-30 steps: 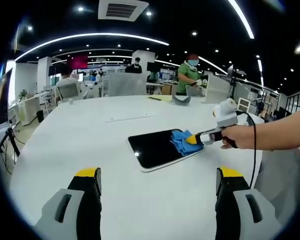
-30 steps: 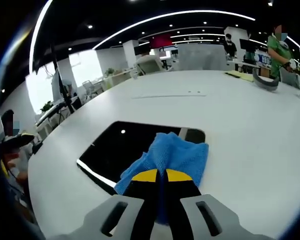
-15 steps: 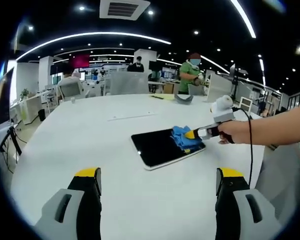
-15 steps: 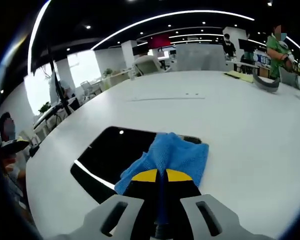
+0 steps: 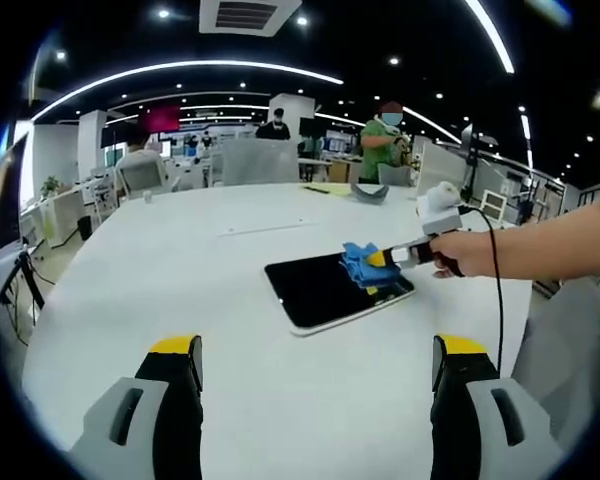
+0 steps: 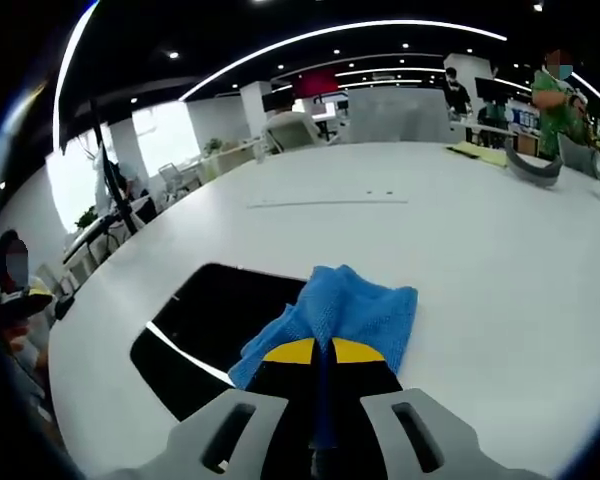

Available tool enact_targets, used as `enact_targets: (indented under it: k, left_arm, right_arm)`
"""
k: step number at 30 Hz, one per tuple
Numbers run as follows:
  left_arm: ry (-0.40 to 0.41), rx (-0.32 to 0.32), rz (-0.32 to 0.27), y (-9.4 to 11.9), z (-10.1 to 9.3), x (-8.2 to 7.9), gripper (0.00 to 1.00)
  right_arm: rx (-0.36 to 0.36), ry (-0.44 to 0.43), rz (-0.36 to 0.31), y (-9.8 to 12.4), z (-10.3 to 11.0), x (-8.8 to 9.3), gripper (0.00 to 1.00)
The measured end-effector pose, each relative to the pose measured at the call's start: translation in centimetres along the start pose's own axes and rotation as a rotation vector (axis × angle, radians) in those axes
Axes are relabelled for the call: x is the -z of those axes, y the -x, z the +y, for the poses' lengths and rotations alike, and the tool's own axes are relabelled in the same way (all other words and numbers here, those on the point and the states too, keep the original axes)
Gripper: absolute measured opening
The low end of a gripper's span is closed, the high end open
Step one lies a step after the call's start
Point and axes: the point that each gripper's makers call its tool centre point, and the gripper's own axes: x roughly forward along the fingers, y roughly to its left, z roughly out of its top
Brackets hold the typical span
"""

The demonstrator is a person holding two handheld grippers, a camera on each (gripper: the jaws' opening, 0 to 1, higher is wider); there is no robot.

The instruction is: Wipe the mirror surface with the cleaning cloth until all visible marks leave the cleaned area.

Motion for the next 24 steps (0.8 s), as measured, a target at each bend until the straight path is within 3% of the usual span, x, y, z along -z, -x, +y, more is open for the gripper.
enact_targets:
  k: [12,24]
  left_arm:
    - [0.002,-0.007,0.013,-0.1,0.6,0.3,0.96]
    - [0.003,-0.006,0.019,-0.2,0.5,0.5,0.96]
  right_arm:
    - [0.012,0.005,0.003,-1.4,-0.9,-1.1,0.00]
    - [0.010,0.011,-0.008,-1.4,-0.9,-1.1,0.00]
